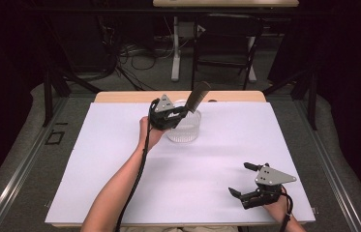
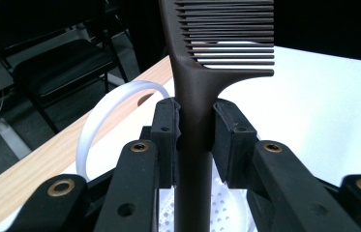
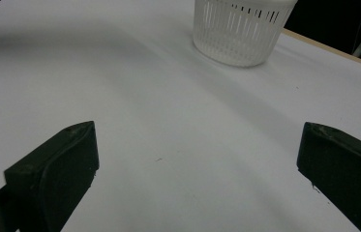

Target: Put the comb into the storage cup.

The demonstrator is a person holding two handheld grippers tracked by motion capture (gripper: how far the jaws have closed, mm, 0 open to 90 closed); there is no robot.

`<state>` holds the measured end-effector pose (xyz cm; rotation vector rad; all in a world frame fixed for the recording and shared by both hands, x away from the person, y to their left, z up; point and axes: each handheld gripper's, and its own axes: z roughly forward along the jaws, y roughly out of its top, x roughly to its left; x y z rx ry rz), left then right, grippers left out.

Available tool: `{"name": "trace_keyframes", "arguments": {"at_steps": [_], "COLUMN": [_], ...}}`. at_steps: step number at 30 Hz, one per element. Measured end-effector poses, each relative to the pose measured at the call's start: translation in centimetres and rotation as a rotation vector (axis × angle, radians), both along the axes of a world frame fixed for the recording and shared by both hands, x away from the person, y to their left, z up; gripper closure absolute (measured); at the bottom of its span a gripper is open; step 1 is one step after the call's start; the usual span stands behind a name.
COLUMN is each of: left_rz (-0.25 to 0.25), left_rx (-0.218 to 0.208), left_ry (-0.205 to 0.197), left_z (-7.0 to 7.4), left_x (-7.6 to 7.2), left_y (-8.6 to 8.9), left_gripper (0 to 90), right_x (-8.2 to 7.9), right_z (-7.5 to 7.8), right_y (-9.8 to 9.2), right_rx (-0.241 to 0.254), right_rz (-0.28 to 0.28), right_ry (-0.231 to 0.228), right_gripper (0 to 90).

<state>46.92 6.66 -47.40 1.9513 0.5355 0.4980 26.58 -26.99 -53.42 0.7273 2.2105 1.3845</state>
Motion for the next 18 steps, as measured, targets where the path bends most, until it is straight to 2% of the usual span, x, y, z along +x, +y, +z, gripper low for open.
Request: {"name": "trace_keyframes", "arguments": {"at_steps": [5, 14, 18], "left_rz": [-0.016, -0.041, -0.047], "left_rx": [0.032, 0.045, 0.055], "left_ry": [0.004, 0.036, 0.038], "left_z": [-0.24, -0.69, -0.78], "left_x": [0.00, 0.29, 0.36], "left_y": [-0.25, -0.31, -0.30], "left_gripper": [72.7, 72.7, 72.7], "right_x": [-0.10, 0.06, 0.09], "right_z": [0.07, -0.05, -0.06], "right_y": [-0.03, 0.00, -0.06], "right_rx": [-0.001, -0.004, -0.007], "right_rz": [-0.001, -0.003, -0.006], "right_ry": [-0.003, 0.001, 0.002], "right_gripper": [1.0, 1.0, 1.0]}}
